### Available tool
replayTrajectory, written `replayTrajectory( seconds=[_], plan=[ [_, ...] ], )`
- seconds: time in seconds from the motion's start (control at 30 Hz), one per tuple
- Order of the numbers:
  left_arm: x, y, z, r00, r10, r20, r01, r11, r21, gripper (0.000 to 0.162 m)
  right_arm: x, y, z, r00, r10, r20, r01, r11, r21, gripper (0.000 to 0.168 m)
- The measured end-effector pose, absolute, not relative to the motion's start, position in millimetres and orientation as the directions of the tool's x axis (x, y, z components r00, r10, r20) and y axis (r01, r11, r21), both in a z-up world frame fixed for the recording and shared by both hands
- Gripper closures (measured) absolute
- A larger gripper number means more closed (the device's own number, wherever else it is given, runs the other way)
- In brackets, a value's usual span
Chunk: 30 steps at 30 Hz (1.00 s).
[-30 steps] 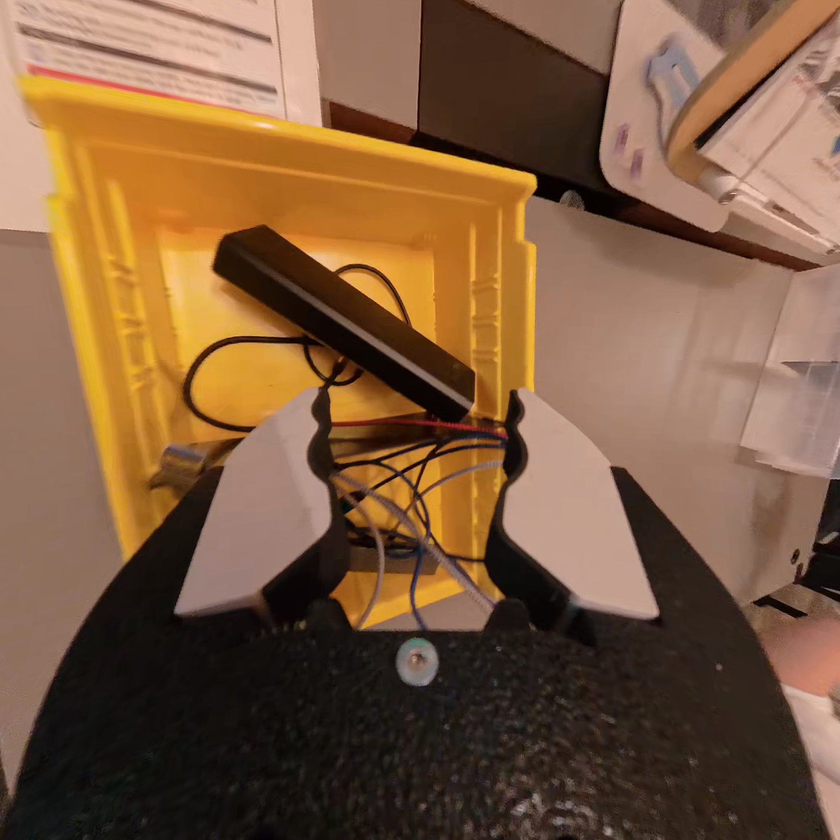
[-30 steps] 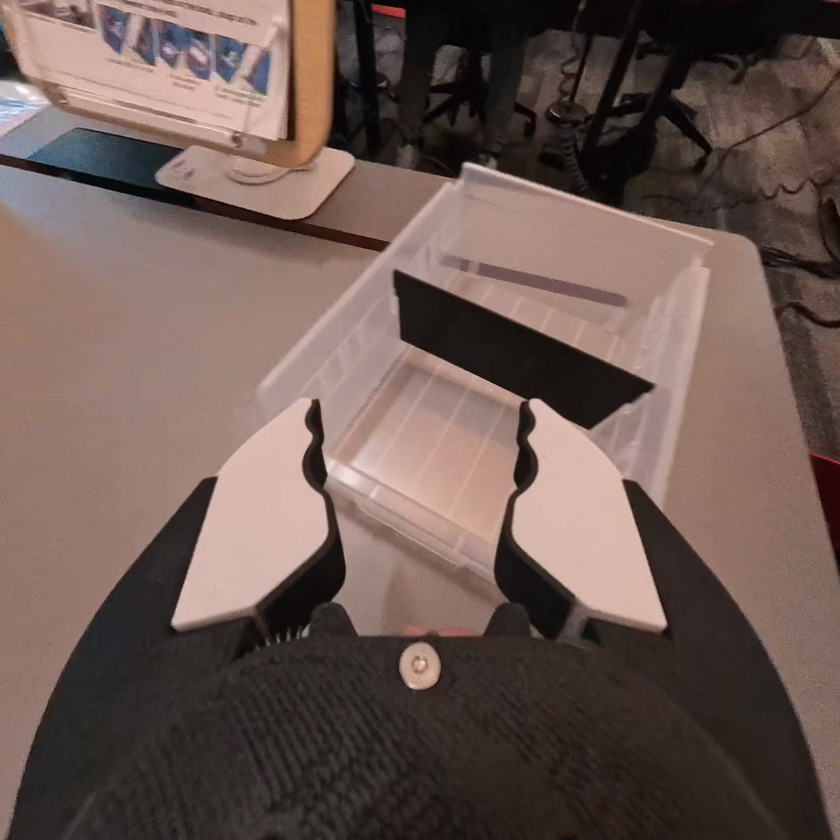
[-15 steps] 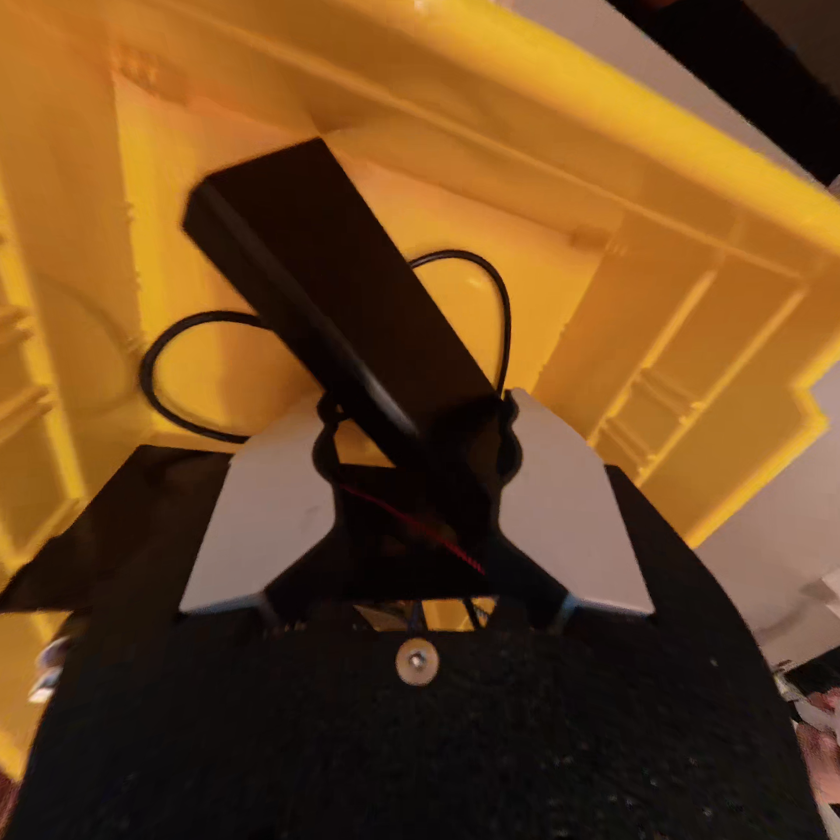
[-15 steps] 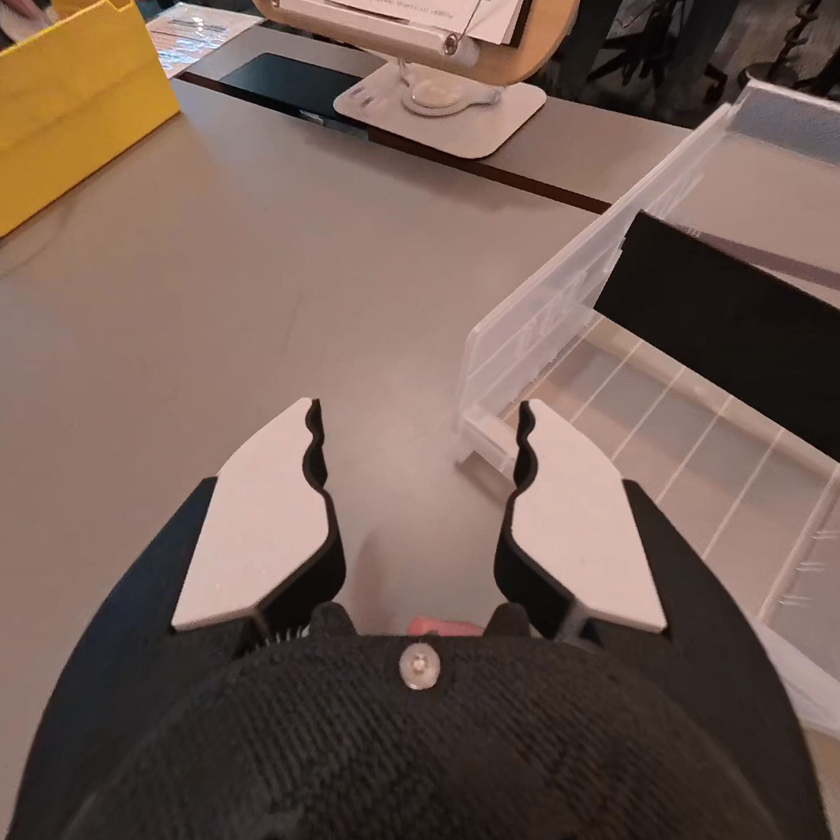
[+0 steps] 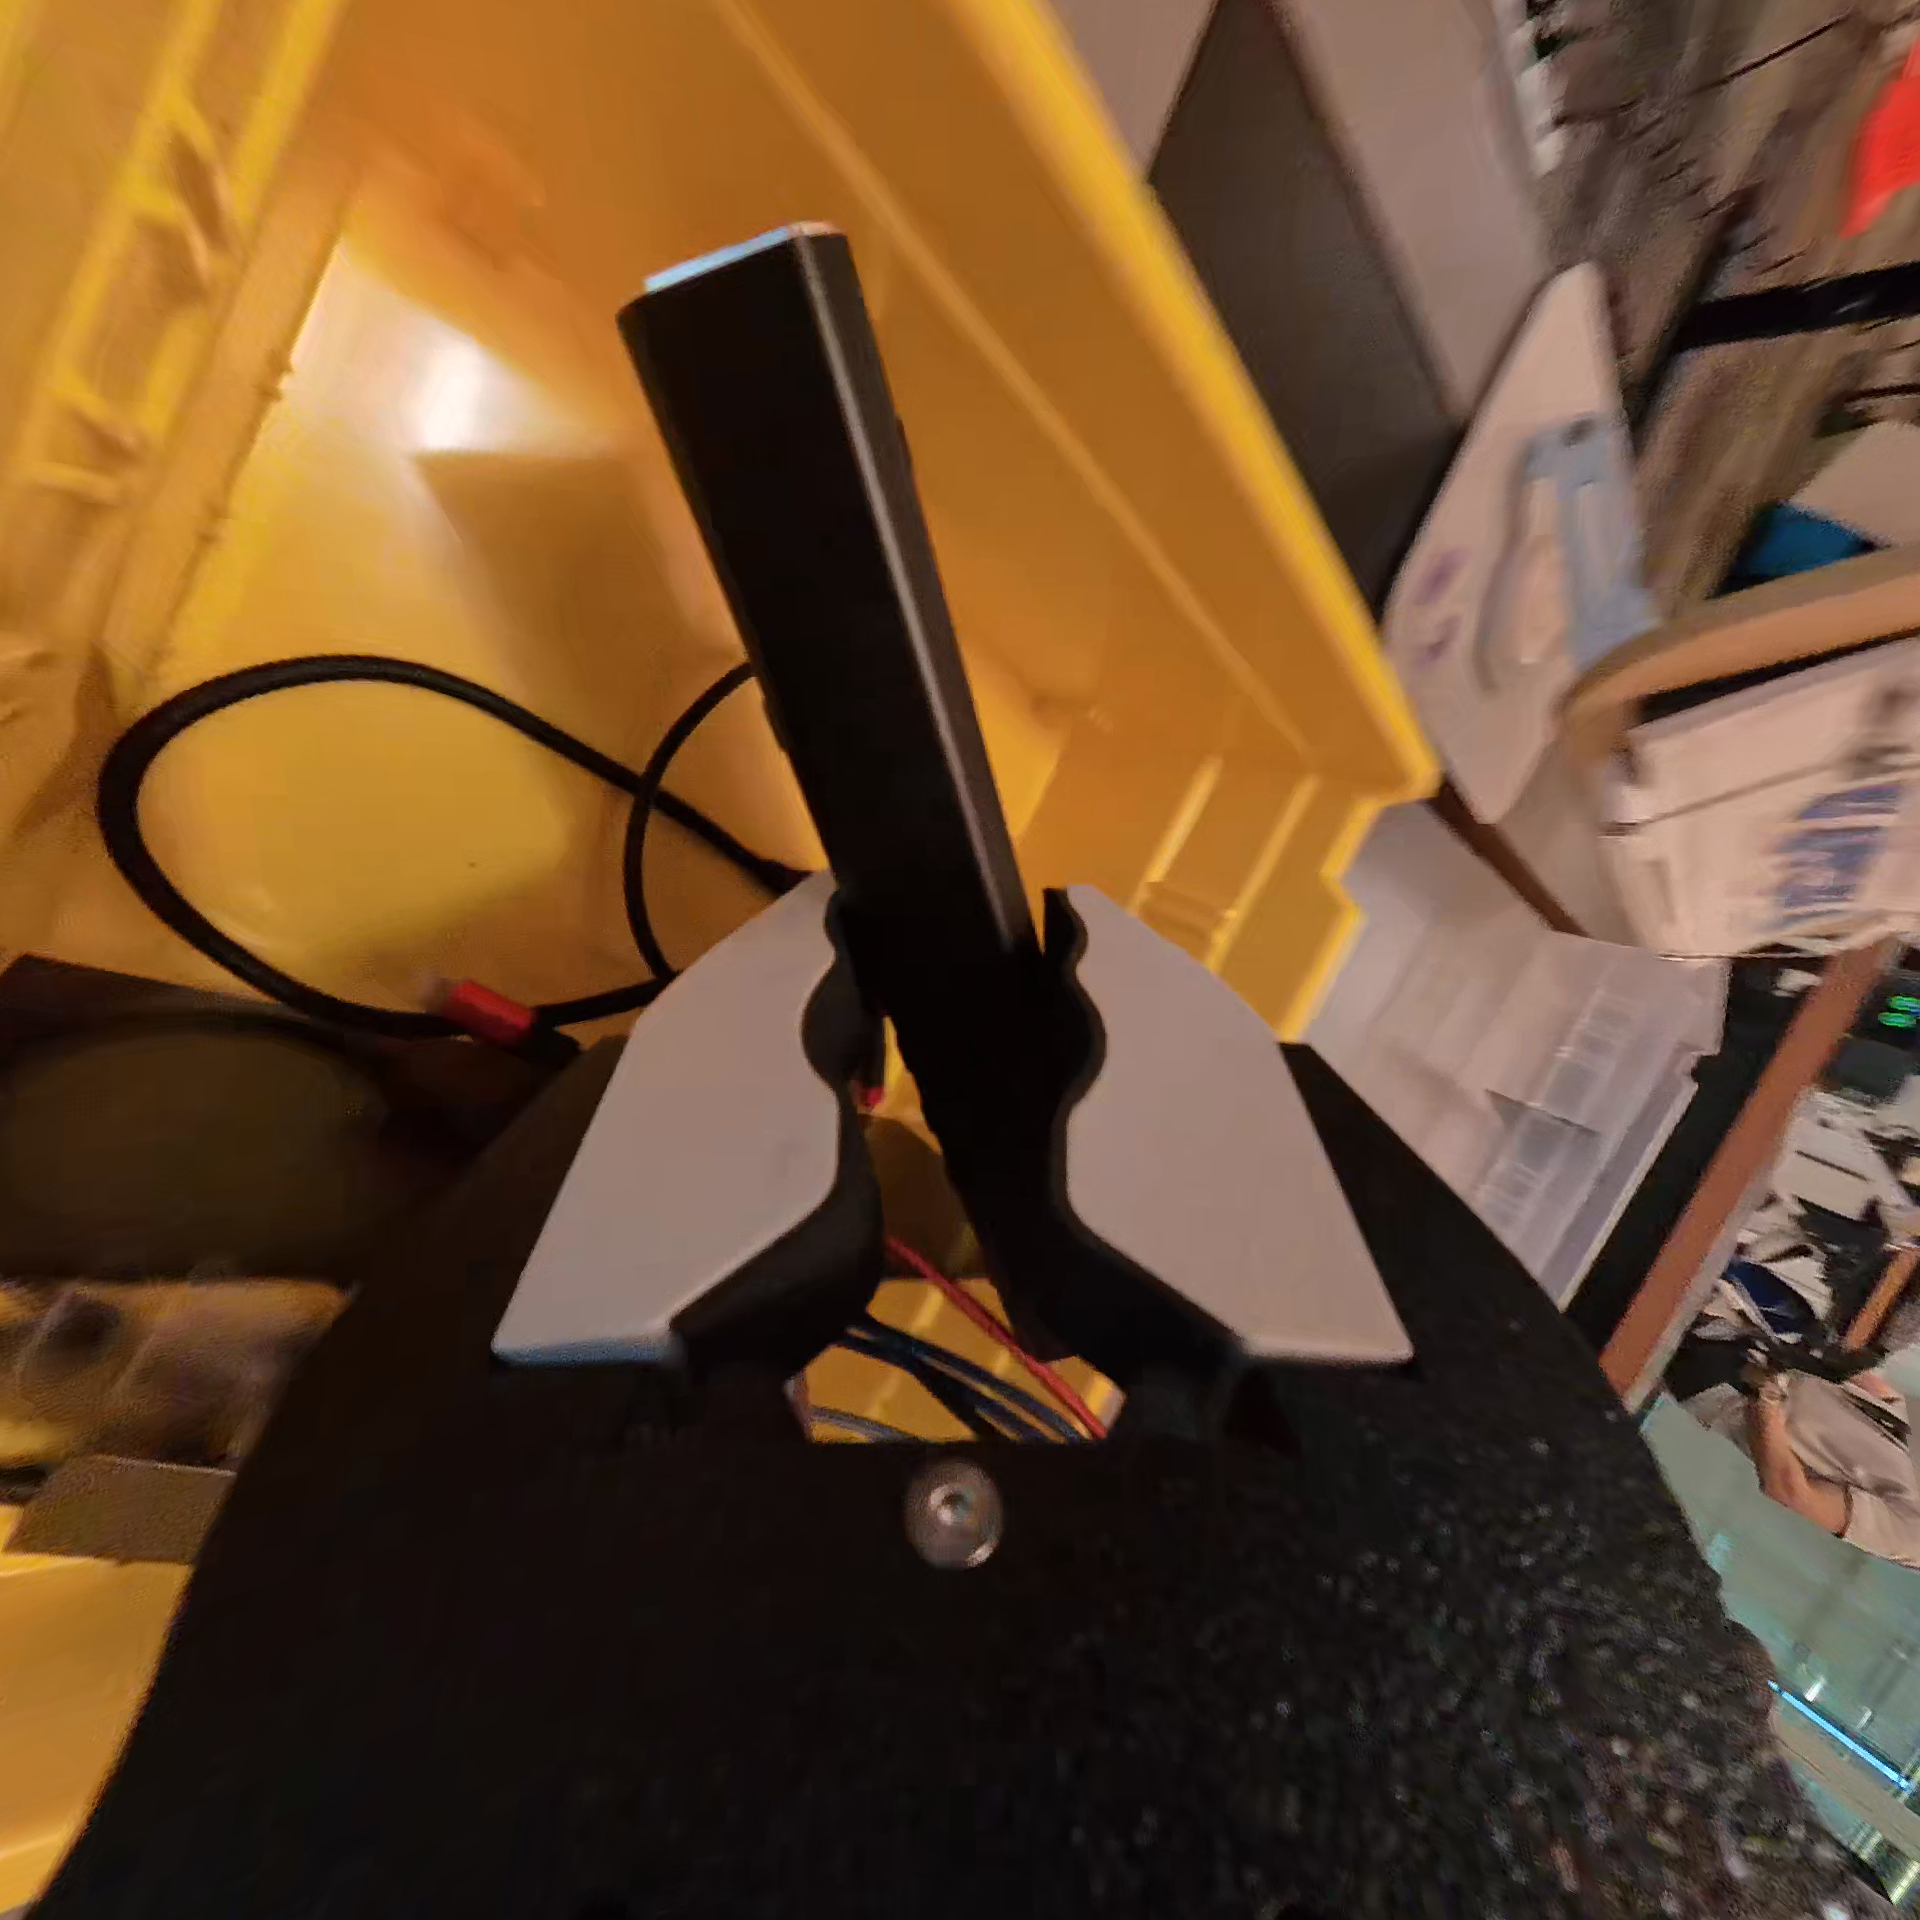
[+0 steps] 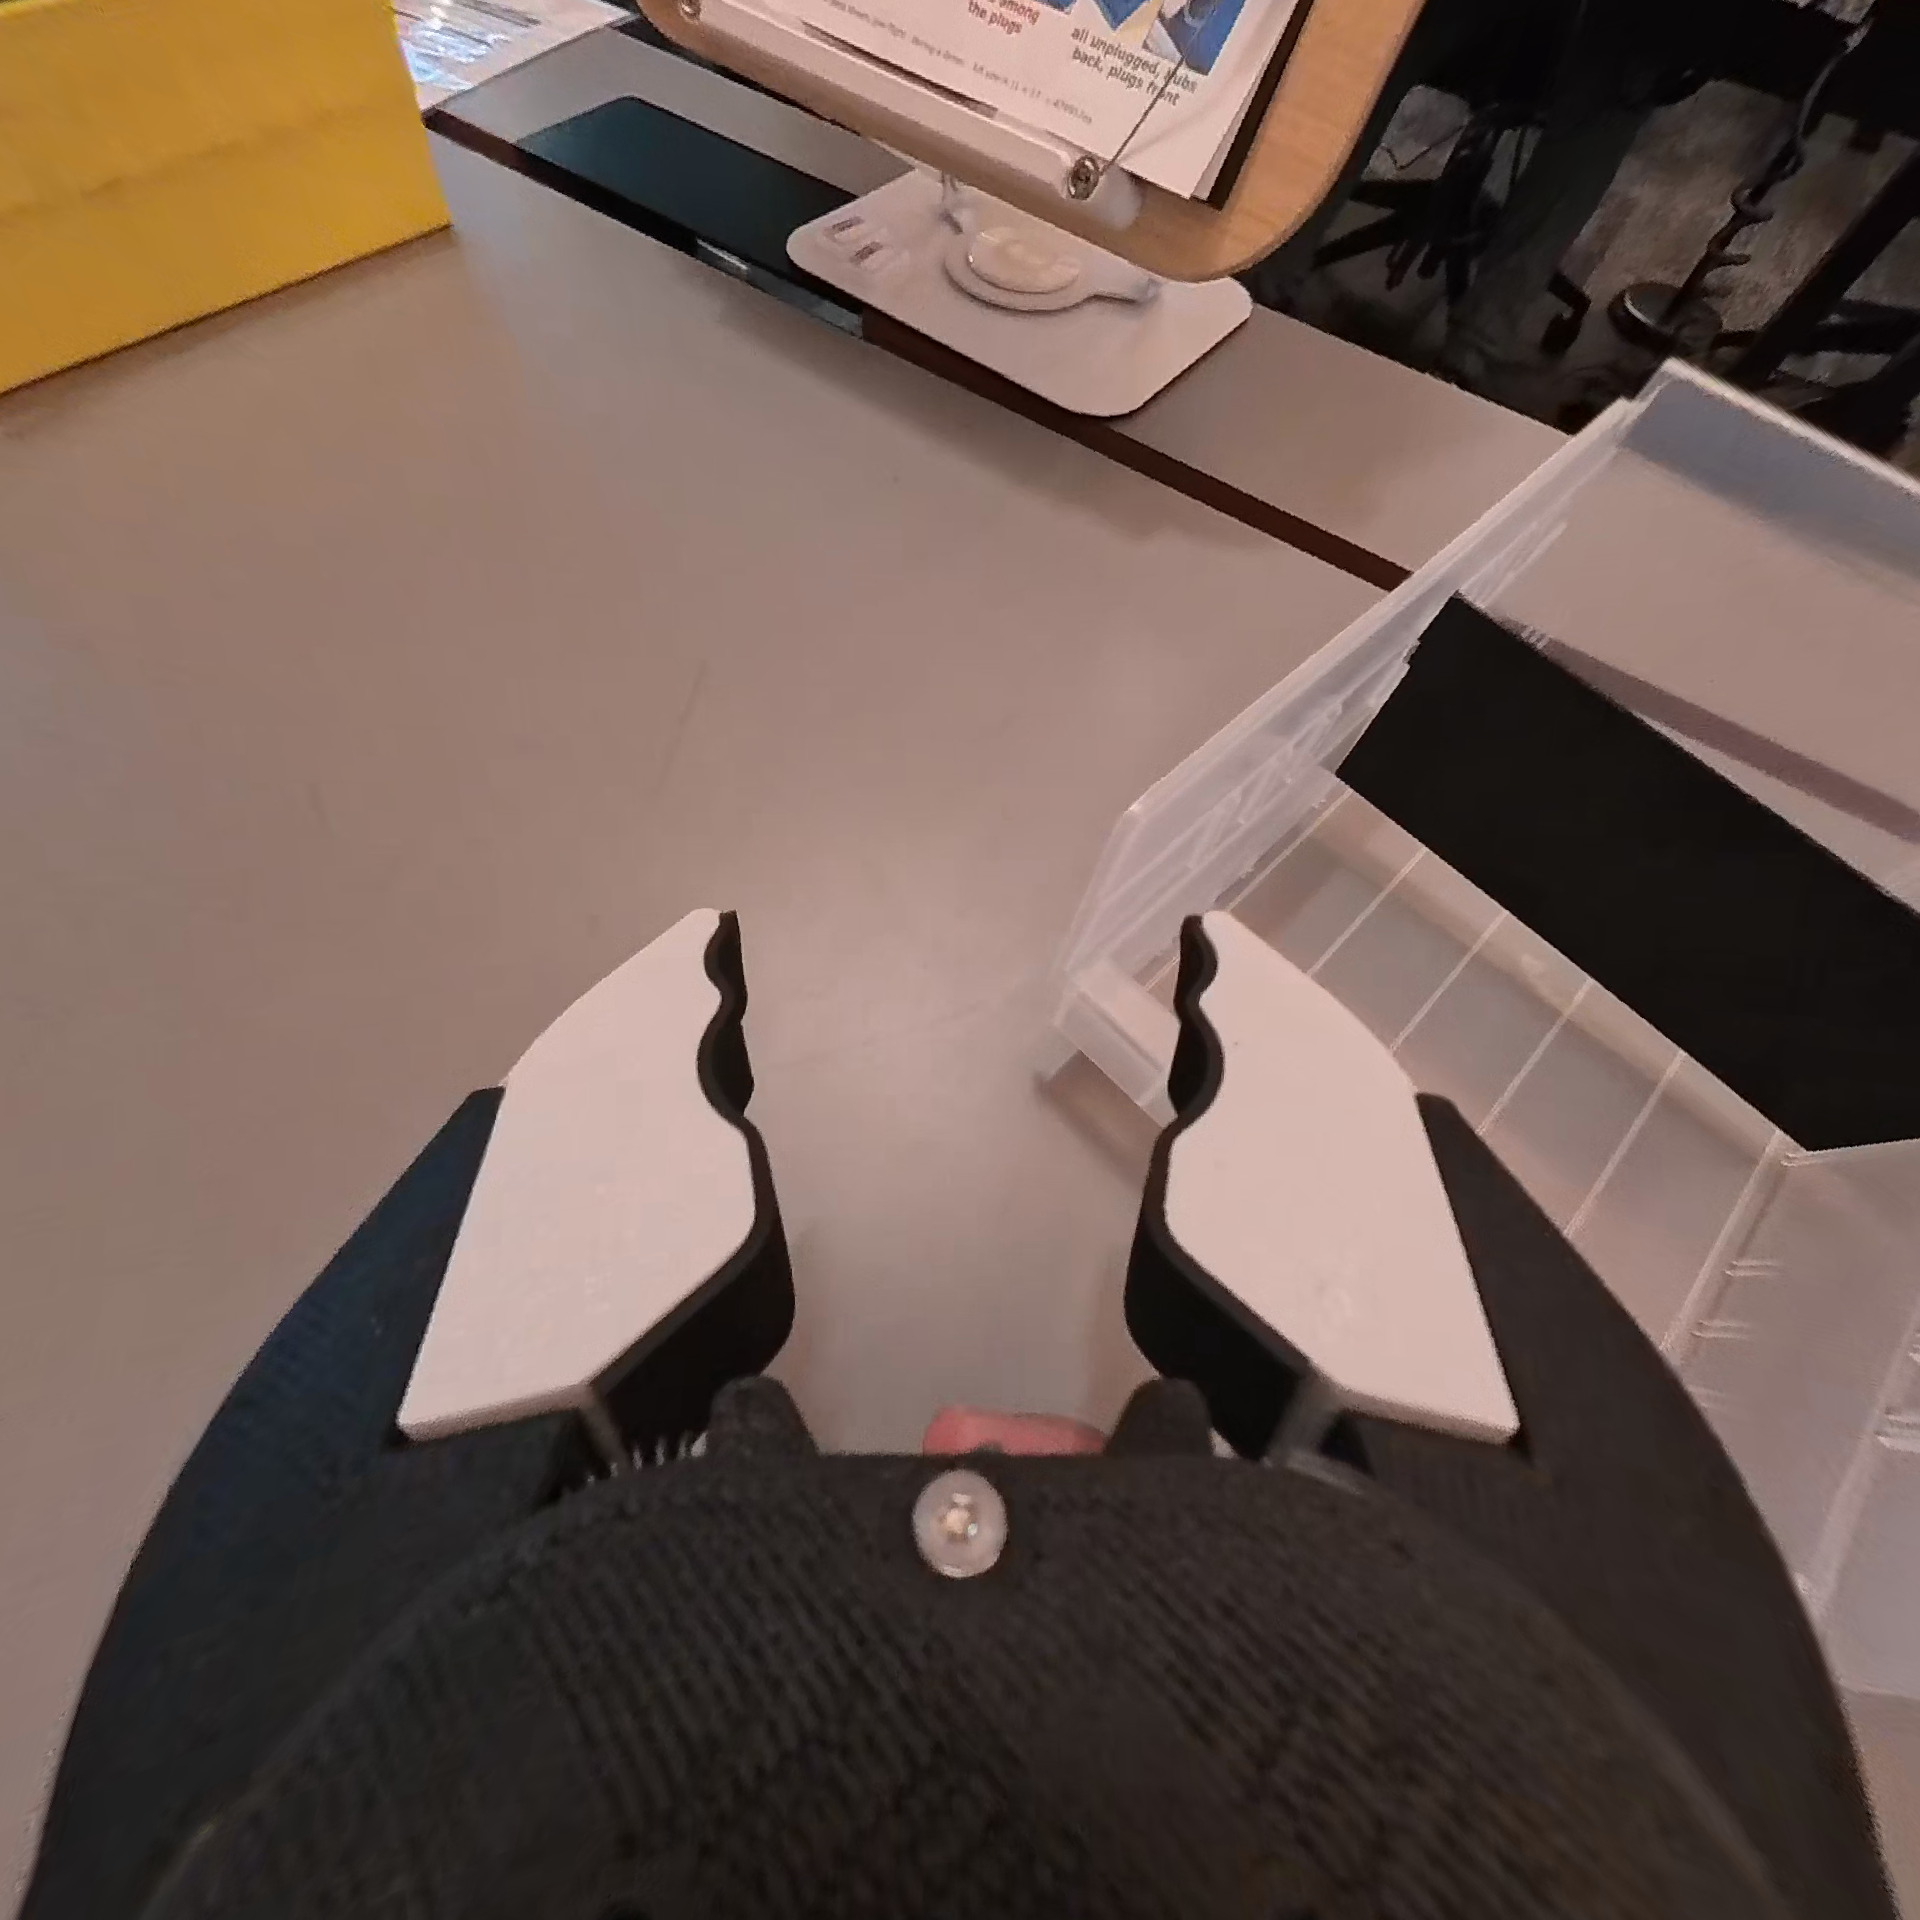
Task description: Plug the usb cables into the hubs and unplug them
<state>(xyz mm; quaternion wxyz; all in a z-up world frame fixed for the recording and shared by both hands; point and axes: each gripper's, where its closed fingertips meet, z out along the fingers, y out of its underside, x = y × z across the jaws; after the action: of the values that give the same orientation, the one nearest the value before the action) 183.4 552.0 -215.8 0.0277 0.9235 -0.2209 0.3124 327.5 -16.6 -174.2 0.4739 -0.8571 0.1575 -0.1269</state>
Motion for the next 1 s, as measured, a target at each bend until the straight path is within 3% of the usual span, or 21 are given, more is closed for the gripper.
replayTrajectory(
  seconds=[0.13, 0.33, 0.53, 0.7, 0.87, 1.0],
  plan=[
    [193.1, 558.7, -158.6, 0.583, -0.445, 0.680, -0.418, -0.882, -0.219, 0.132, 323.6, -13.7, -167.3, 0.918, -0.390, 0.075, -0.133, -0.481, -0.867, 0.089],
    [194.0, 545.5, -56.4, 0.280, -0.641, 0.715, -0.413, -0.753, -0.513, 0.133, 301.9, 14.0, -153.6, 0.938, -0.343, 0.043, -0.107, -0.407, -0.907, 0.090],
    [172.0, 438.1, 54.2, -0.216, -0.854, 0.473, -0.330, -0.392, -0.859, 0.133, 229.2, 91.1, -90.8, 0.979, -0.117, -0.164, -0.175, -0.086, -0.981, 0.088],
    [145.2, 295.3, 132.3, -0.601, -0.770, 0.216, -0.083, -0.208, -0.975, 0.133, 143.9, 154.6, 0.9, 0.963, 0.177, -0.205, -0.230, 0.135, -0.964, 0.089],
    [123.3, 180.1, 132.9, -0.796, -0.601, 0.076, 0.010, -0.138, -0.990, 0.132, 120.7, 161.6, 58.5, 0.993, 0.089, -0.073, -0.094, 0.267, -0.959, 0.090],
    [121.3, 131.6, 82.9, -0.843, -0.537, 0.038, 0.005, -0.078, -0.997, 0.133, 114.3, 151.8, 36.6, 0.997, 0.058, 0.058, 0.043, 0.229, -0.973, 0.105]
  ],
)
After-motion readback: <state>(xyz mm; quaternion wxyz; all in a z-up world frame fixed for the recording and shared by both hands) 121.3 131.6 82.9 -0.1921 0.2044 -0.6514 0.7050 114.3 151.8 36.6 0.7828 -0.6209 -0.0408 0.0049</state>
